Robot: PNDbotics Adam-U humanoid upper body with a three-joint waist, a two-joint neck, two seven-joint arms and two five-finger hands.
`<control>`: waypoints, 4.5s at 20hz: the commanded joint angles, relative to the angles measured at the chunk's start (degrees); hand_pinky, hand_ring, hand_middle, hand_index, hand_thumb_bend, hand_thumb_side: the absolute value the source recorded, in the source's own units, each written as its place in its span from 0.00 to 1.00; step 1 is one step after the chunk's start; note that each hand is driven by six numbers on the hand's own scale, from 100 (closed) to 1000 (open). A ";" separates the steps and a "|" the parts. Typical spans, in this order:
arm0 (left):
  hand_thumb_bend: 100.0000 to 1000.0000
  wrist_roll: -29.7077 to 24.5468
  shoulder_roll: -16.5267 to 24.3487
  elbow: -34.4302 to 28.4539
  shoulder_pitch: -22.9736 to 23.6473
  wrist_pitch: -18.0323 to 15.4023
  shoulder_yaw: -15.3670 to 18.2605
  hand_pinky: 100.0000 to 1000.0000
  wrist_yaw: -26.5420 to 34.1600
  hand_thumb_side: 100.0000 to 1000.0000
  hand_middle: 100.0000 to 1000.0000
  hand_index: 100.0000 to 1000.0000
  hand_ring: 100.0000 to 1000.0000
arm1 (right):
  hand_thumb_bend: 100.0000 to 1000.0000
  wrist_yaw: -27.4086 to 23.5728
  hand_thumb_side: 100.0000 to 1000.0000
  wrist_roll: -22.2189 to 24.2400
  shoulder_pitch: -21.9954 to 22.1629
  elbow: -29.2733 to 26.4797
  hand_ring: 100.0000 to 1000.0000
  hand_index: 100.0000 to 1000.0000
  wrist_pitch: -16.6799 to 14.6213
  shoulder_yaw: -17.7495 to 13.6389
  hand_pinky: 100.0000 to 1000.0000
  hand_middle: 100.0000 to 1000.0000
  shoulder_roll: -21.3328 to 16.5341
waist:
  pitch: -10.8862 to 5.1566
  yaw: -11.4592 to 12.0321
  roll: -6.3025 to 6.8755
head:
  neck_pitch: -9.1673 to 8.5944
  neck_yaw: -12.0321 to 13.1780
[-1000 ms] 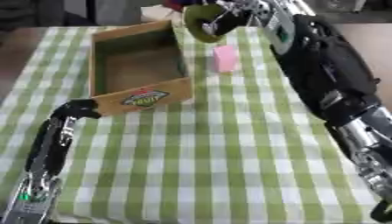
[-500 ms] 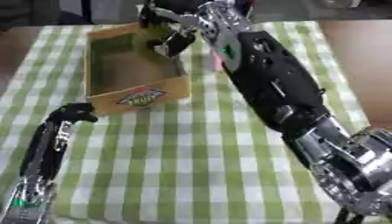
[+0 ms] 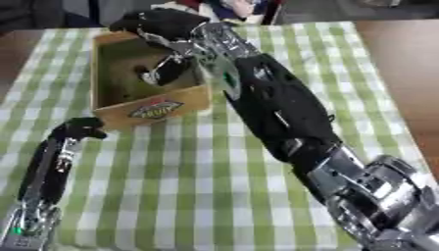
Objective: Pick up objects on the table and place them in the box.
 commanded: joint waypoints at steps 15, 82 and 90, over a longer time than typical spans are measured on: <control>0.00 0.25 0.39 -0.64 -0.65 0.03 0.53 0.84 -0.28 0.91 0.62 0.72 0.58 | 0.08 -4.48 0.43 -7.21 -2.62 -2.94 0.78 0.99 5.10 -3.80 0.71 0.92 -8.02 | -0.60 -0.27 -0.20 | -0.32 0.73; 0.00 0.61 0.63 -0.65 -0.57 0.03 1.36 0.84 -0.98 0.92 0.61 0.72 0.58 | 0.23 -1.40 0.52 8.70 2.32 10.88 0.85 1.00 4.90 -6.18 0.78 0.95 -20.30 | 0.05 -0.32 -1.05 | -1.96 2.13; 0.00 0.52 0.71 -0.64 -0.68 -0.02 1.26 0.84 -1.01 0.92 0.61 0.72 0.58 | 0.23 -0.87 0.53 9.20 2.02 10.56 0.86 1.00 3.43 -5.61 0.79 0.99 -19.18 | 0.21 -0.08 -1.09 | -3.11 0.75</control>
